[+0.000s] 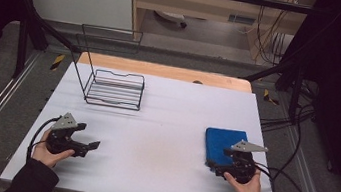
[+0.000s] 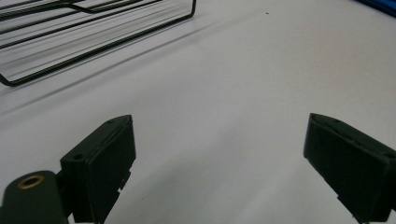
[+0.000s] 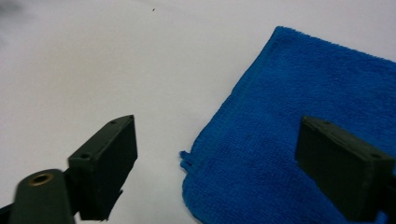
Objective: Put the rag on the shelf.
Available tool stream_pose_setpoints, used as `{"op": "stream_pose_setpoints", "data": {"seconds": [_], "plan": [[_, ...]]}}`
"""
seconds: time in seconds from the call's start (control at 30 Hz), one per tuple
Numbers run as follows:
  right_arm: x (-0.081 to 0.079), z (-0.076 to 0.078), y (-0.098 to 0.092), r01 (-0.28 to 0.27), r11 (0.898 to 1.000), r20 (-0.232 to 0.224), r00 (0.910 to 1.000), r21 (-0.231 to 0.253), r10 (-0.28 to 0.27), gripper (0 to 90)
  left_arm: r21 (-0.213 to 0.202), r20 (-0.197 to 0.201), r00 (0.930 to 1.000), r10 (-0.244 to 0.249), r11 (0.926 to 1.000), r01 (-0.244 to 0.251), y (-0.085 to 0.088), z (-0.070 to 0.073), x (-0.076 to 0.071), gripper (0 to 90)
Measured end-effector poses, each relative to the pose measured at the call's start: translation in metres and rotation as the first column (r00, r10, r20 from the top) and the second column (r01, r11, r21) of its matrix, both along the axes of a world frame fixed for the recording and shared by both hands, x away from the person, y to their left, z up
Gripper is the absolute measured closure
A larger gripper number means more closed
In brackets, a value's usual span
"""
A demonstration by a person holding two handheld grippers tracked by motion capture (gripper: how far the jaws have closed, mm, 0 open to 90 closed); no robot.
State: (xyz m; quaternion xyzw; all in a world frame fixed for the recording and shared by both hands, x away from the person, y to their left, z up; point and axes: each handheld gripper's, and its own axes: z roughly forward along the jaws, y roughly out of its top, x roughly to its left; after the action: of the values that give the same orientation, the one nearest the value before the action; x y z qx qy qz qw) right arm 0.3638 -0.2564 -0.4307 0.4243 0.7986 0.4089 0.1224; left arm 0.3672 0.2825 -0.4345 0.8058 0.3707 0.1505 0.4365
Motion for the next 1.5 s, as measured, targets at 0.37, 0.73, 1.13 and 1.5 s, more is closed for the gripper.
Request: {"op": "stream_pose_setpoints", "data": {"seconds": [0.37, 0.73, 1.13, 1.5], "plan": [[-0.001, -0.010, 0.016, 0.000, 0.987, -0.018, 0.9998, -0.159, -0.003, 49.2, 0.006, -0.001, 1.0000, 0.000, 1.0000, 0.000, -0.001, 0.000, 0.000, 9.8], [-0.002, -0.016, 0.021, 0.011, 0.972, 0.014, 0.9999, -0.235, -0.008, 55.5, 0.003, -0.004, 1.0000, 0.004, 1.0000, -0.004, 0.000, 0.000, 0.000, 10.1], [0.001, -0.013, 0.018, 0.030, 0.963, 0.019, 0.9995, -0.268, -0.026, 79.0, 0.010, -0.007, 1.0000, 0.002, 0.9999, -0.002, 0.000, -0.001, 0.001, 10.4], [-0.010, -0.014, 0.017, 0.012, 0.962, 0.018, 0.9998, -0.272, -0.008, 64.7, 0.008, -0.009, 1.0000, 0.003, 1.0000, -0.003, 0.000, -0.001, 0.000, 10.5]]}}
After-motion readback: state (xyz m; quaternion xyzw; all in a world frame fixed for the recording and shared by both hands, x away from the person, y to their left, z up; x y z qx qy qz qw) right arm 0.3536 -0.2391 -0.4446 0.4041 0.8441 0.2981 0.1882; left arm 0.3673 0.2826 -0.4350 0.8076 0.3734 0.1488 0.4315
